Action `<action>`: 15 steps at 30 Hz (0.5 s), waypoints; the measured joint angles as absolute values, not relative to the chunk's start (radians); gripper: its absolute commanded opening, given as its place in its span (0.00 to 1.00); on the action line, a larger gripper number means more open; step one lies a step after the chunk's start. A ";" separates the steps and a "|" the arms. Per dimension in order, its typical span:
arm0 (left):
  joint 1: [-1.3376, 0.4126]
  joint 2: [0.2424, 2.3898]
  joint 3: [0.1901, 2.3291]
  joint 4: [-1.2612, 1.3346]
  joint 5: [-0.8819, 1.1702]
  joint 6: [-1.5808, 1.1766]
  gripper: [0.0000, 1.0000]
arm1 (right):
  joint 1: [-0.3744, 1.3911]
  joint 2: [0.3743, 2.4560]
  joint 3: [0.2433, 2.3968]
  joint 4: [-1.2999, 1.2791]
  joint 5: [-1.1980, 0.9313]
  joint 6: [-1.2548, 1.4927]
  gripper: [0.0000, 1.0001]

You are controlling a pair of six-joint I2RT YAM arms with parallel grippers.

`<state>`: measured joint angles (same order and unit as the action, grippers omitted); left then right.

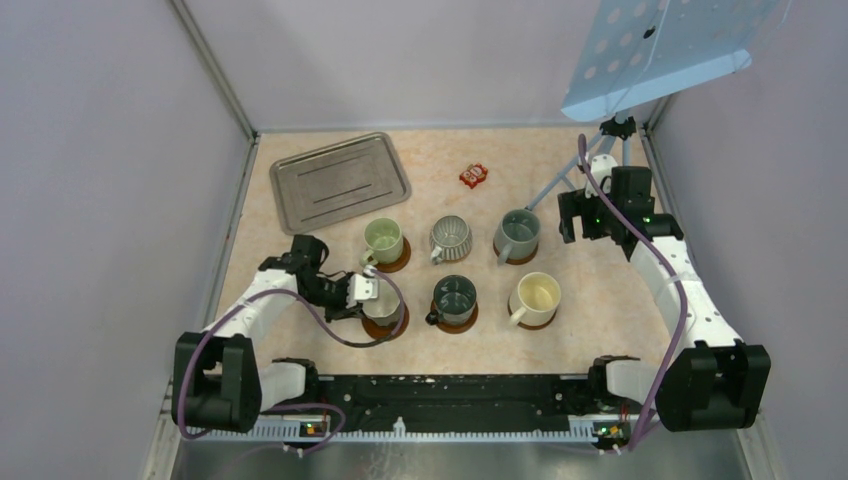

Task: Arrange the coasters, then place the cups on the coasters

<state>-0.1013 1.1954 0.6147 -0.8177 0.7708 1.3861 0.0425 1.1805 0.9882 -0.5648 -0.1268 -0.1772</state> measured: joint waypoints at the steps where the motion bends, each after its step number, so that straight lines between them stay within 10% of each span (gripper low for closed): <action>1: -0.102 1.195 0.616 -0.819 0.770 1.386 0.18 | 0.043 1.180 0.988 -0.565 -0.127 -0.179 0.90; 15: -0.105 1.168 0.632 -0.925 0.714 1.450 0.70 | 0.043 1.180 0.986 -0.559 -0.127 -0.182 0.90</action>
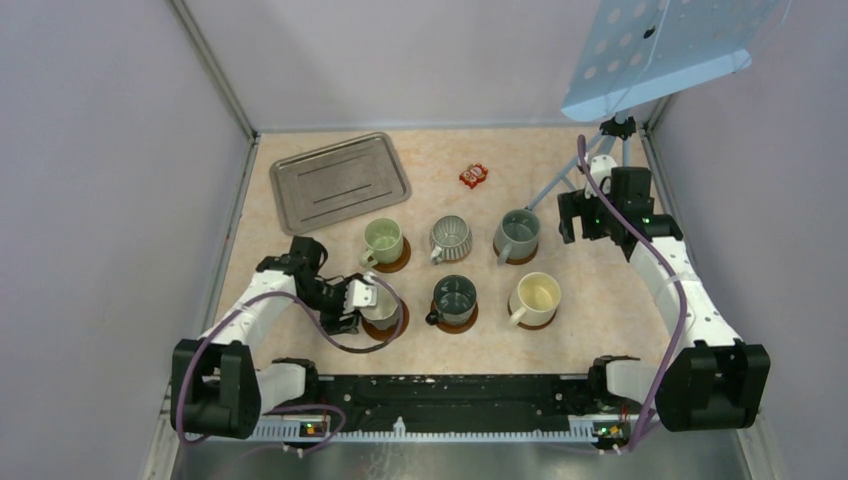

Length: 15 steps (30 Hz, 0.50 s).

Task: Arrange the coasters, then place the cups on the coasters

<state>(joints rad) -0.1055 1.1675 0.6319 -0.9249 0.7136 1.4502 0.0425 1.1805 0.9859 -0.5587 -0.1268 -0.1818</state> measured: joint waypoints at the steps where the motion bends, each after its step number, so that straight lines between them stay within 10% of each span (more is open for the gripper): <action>1: -0.105 1.167 0.633 -0.929 0.712 1.450 0.71 | 0.043 1.180 0.981 -0.553 -0.127 -0.181 0.90; 15: -0.022 1.164 0.765 -1.056 0.656 1.486 0.78 | 0.043 1.180 0.975 -0.546 -0.127 -0.181 0.90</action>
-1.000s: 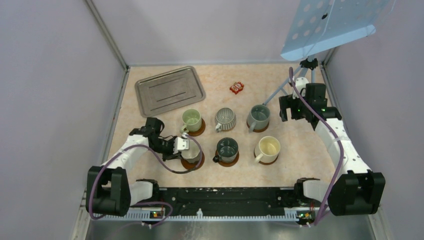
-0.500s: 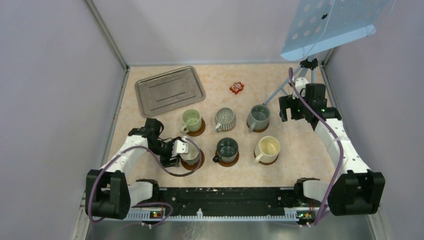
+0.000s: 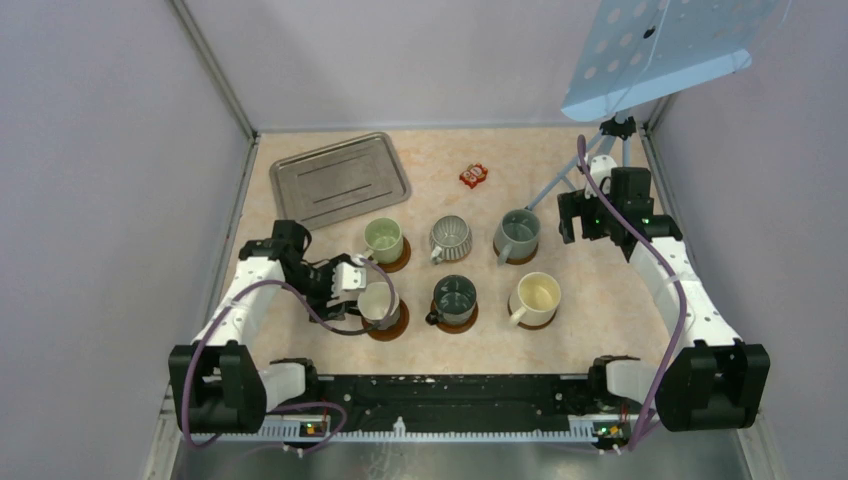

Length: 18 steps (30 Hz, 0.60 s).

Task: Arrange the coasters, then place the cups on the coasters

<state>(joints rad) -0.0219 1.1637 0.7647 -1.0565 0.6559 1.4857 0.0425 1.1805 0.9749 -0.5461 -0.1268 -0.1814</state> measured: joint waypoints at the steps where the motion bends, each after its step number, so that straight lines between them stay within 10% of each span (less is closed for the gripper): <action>1: -0.005 1.173 0.788 -1.076 0.656 1.503 0.77 | 0.043 1.180 0.975 -0.546 -0.127 -0.181 0.90; 18: 0.043 1.344 0.985 -1.112 0.664 1.574 0.36 | 0.043 1.180 0.975 -0.546 -0.126 -0.181 0.90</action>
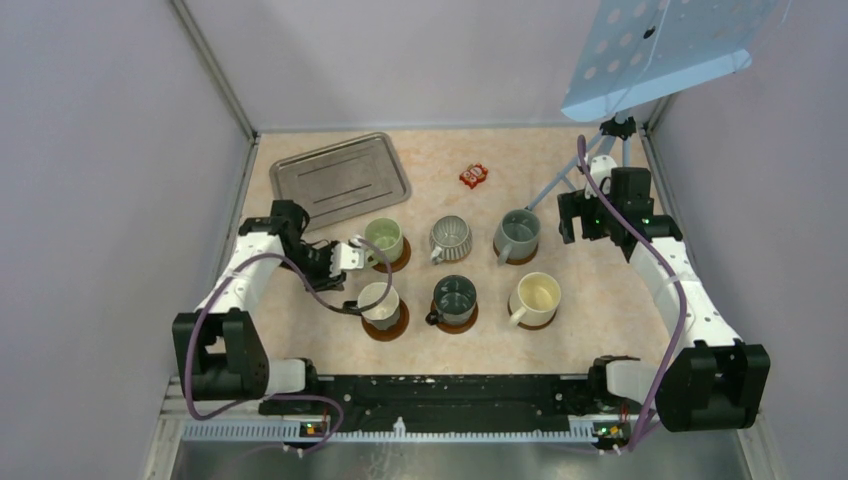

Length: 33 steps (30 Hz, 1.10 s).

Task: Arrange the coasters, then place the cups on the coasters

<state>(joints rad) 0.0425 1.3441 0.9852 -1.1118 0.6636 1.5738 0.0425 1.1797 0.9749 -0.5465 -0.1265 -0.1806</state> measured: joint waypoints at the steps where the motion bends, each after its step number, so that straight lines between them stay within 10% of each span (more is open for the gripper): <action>1: 0.029 1.334 0.958 -1.091 0.659 1.566 0.34 | 0.043 1.180 0.975 -0.546 -0.126 -0.181 0.90; 33: -0.054 1.252 0.826 -1.025 0.635 1.496 0.48 | 0.043 1.179 0.975 -0.546 -0.126 -0.179 0.90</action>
